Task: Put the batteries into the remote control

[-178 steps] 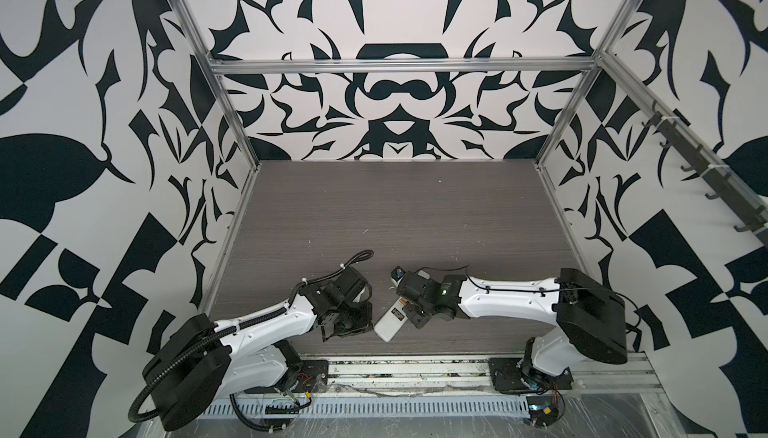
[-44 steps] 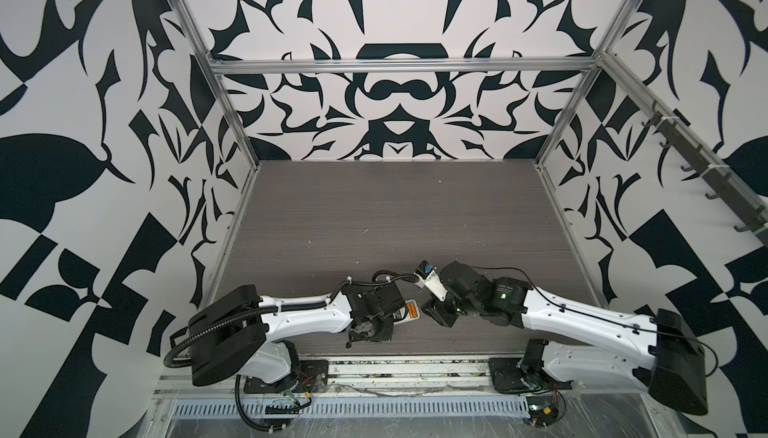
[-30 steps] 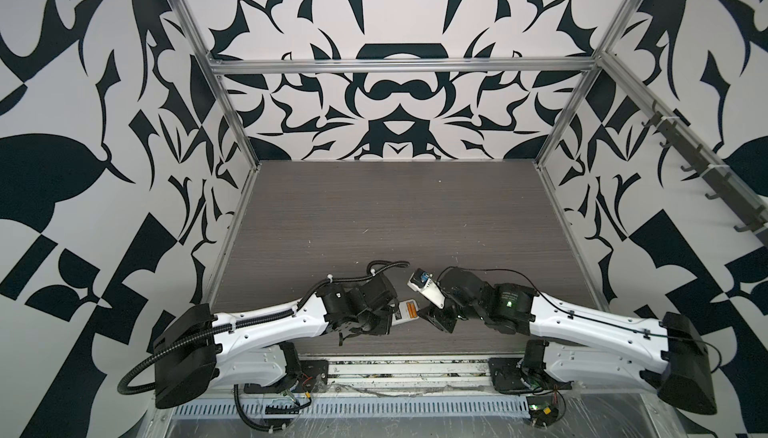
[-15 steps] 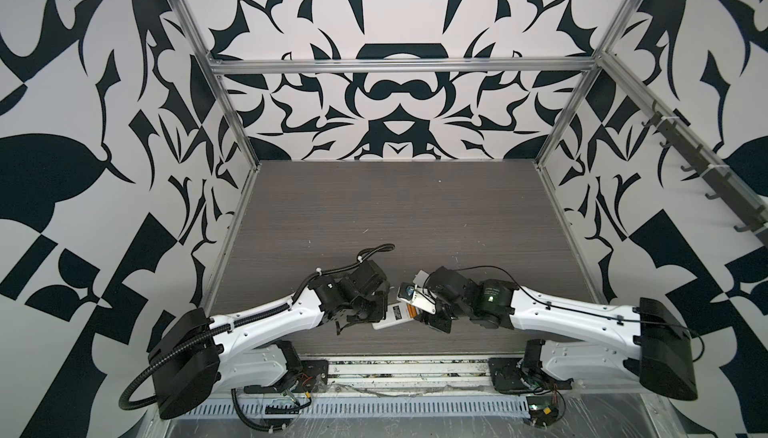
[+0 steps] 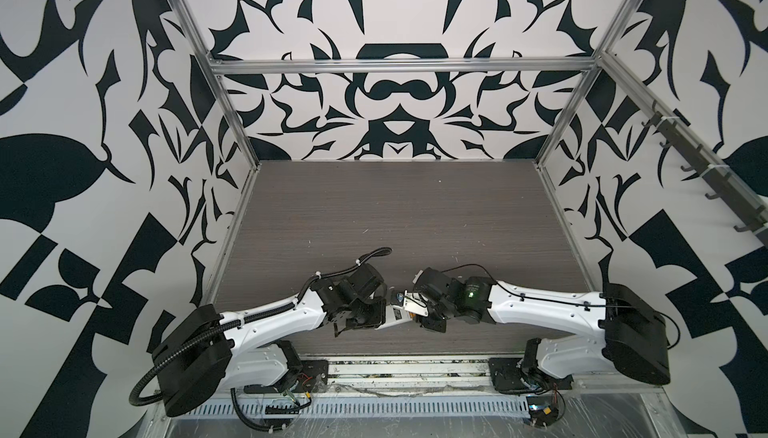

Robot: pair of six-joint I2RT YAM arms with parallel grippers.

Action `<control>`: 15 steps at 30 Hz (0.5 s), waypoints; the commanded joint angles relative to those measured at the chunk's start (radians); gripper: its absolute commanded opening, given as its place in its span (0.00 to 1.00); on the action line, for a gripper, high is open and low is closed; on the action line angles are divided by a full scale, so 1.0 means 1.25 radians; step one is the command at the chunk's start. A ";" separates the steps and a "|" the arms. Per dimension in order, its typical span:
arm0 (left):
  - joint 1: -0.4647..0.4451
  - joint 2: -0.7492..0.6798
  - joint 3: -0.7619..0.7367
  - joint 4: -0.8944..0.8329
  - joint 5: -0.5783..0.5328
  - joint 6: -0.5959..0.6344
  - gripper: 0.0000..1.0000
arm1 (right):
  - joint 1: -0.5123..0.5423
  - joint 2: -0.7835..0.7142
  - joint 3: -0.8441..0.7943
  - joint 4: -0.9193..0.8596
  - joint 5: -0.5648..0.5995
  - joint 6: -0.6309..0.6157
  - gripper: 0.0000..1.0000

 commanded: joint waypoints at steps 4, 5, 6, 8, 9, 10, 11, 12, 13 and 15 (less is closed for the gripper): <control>0.015 0.012 -0.011 0.011 0.024 0.013 0.00 | 0.001 0.031 0.034 0.008 0.024 -0.020 0.34; 0.015 0.014 -0.010 0.012 0.024 0.014 0.00 | 0.002 0.037 0.036 0.008 0.024 -0.023 0.34; 0.017 0.015 -0.010 0.012 0.024 0.014 0.00 | 0.002 0.040 0.037 0.008 0.023 -0.024 0.34; 0.017 0.020 -0.011 0.012 0.025 0.014 0.00 | 0.000 0.047 0.038 0.008 0.025 -0.026 0.33; 0.017 0.021 -0.010 0.014 0.026 0.014 0.00 | -0.002 0.048 0.039 0.009 0.026 -0.028 0.33; 0.017 0.023 -0.011 0.016 0.026 0.014 0.00 | -0.004 0.049 0.038 0.011 0.026 -0.029 0.32; 0.018 0.024 -0.013 0.017 0.026 0.015 0.00 | -0.005 0.049 0.039 0.013 0.027 -0.027 0.32; 0.020 0.025 -0.015 0.017 0.027 0.013 0.00 | -0.007 0.049 0.039 0.014 0.027 -0.026 0.31; 0.021 0.026 -0.016 0.018 0.027 0.015 0.00 | -0.008 0.052 0.040 0.015 0.025 -0.027 0.31; 0.024 0.029 -0.017 0.020 0.029 0.016 0.00 | -0.009 0.059 0.042 0.017 0.025 -0.027 0.30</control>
